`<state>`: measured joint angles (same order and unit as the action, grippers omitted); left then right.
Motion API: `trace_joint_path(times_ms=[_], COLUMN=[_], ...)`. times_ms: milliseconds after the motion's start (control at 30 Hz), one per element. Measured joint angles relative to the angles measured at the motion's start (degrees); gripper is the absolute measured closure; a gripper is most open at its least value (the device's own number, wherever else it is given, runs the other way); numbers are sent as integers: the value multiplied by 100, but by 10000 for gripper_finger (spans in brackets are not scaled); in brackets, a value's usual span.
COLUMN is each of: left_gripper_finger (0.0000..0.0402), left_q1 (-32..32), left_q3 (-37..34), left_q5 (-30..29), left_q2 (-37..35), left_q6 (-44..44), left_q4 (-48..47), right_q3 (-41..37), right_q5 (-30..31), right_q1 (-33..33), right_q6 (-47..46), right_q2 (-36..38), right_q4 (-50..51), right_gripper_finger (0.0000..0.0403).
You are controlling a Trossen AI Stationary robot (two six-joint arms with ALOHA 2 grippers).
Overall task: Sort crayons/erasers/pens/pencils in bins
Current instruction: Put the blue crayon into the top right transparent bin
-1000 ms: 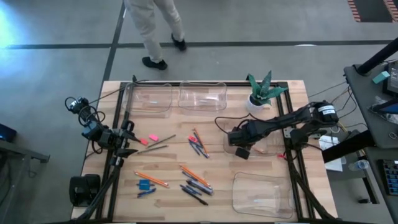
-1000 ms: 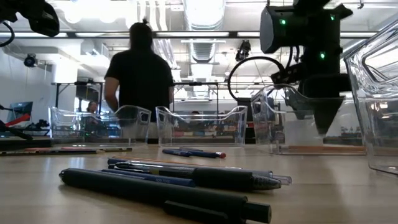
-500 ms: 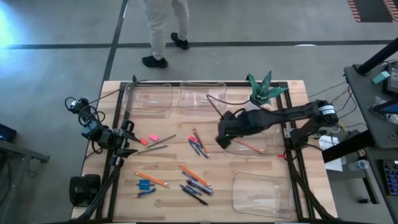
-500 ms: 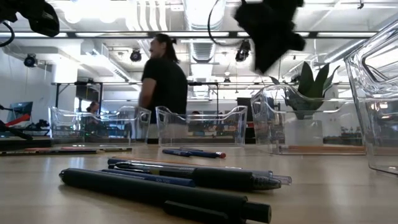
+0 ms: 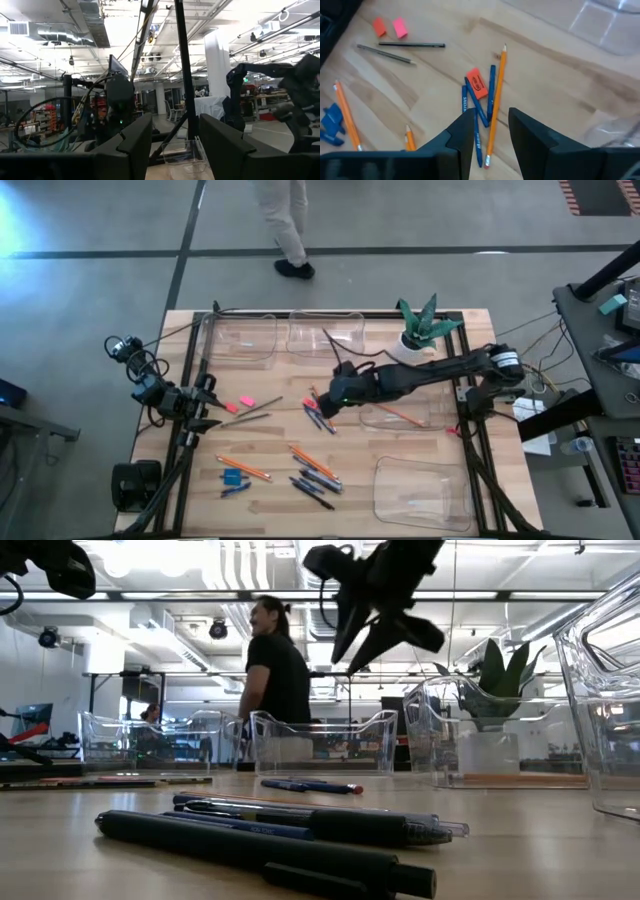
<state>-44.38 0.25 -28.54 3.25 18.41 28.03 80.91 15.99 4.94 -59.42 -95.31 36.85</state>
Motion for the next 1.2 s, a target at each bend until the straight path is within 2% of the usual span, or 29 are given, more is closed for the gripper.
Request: trace_joint_path(times_ms=[267,567,700,833,1033,1200], left_gripper_finger=[249,249,249,249,249,249], left_q1=[1,0,1,0,0,2], left_q3=[0,0,0,0,2,0], left_q5=[-1,0,-1,-2,-2,-2], left_q2=[0,2,1,0,0,2], left_q6=[-1,0,-1,0,-1,0], left_q4=[0,-2,-1,0,-1,-2], right_q3=[1015,2782,3565,4213,4930,5232], right_q5=[-13,6,-40,-371,-441,-441], right_q1=[5,-108,-118,-139,-199,-324], right_q6=[378,287,452,702,961,1164], right_q2=[-1057,-2226,-2757,-3267,-3864,-4128], right_q4=[184,2079,2598,2862,3318,3319], right_gripper_finger=[266,244,243,243,243,243])
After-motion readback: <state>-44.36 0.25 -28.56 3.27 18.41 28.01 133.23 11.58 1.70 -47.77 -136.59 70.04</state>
